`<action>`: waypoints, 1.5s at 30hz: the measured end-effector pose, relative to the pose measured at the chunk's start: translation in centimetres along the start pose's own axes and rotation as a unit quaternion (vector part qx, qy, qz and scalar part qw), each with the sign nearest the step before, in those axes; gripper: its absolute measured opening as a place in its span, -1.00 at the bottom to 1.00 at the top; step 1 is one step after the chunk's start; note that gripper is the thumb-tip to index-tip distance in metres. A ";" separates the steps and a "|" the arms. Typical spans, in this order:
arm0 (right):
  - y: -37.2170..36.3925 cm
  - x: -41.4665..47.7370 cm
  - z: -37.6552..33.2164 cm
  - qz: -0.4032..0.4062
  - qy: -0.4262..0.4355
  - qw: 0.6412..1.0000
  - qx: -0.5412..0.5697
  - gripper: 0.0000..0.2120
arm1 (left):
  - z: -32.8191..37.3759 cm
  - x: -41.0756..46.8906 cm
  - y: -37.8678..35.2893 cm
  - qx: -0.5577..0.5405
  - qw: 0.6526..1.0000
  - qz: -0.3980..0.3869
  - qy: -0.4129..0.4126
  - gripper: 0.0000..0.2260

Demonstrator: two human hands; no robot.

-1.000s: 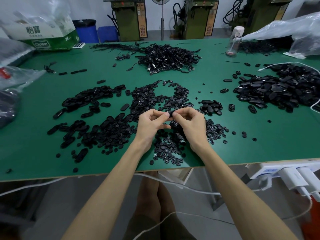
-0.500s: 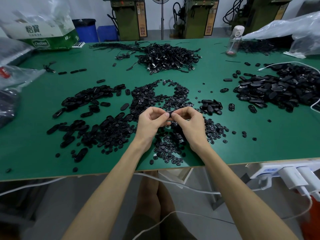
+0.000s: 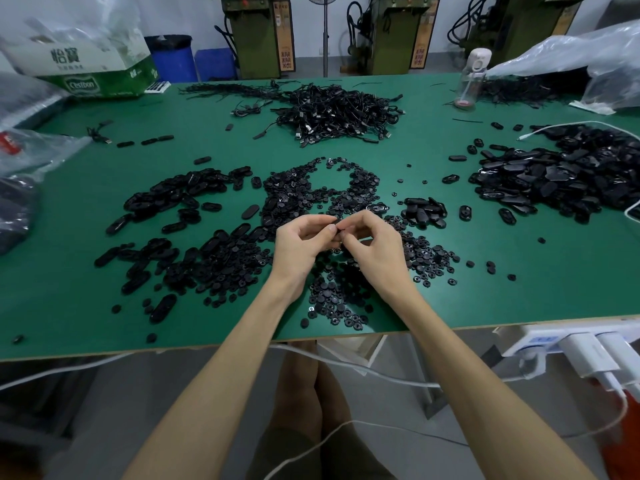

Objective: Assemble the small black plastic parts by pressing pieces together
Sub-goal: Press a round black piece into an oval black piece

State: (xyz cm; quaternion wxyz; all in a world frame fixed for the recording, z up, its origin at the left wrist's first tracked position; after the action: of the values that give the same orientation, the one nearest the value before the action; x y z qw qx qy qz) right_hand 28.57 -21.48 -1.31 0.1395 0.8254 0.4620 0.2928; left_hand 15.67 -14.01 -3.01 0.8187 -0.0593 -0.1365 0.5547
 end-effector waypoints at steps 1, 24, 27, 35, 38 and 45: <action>0.0 0.0 0.0 0.001 0.001 1.000 -0.001 -0.85 | 0.0 -0.1 0.0 0.001 1.000 -0.002 0.002 -0.82; -0.2 0.3 0.6 0.045 -0.021 0.999 0.016 -0.84 | 0.4 -0.3 -0.3 0.035 0.999 0.006 0.013 -0.84; -0.3 0.5 0.7 0.020 -0.027 0.999 0.007 -0.88 | 0.5 -0.4 -0.5 0.043 0.999 -0.007 0.013 -0.86; 0.2 0.1 0.2 0.024 -0.016 1.000 0.003 -0.95 | 0.6 -0.5 -0.5 0.061 0.998 -0.013 0.008 -0.87; 0.4 0.0 -0.1 0.020 -0.003 1.000 0.007 -0.96 | 0.7 -0.5 -0.5 0.053 0.998 -0.015 0.011 -0.88; 0.2 -0.2 -0.2 0.021 0.036 0.999 -0.025 -0.96 | 0.8 -0.6 -0.3 0.072 0.997 -0.001 0.003 -0.86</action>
State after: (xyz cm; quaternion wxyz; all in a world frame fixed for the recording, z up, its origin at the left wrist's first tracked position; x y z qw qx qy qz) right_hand 28.52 -21.80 -1.13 0.1377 0.8200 0.4419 0.3367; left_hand 15.57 -14.70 -2.29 0.8218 -0.0013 -0.0939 0.5619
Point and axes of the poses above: each hand's wrist, its own x-axis towards the middle knuckle, its own y-axis out of the back of the hand, z = x × y, the point moved 1 cm from there along x, towards the middle knuckle, and after that the axes turned 9 degrees about -x, right-handed, at the moved point
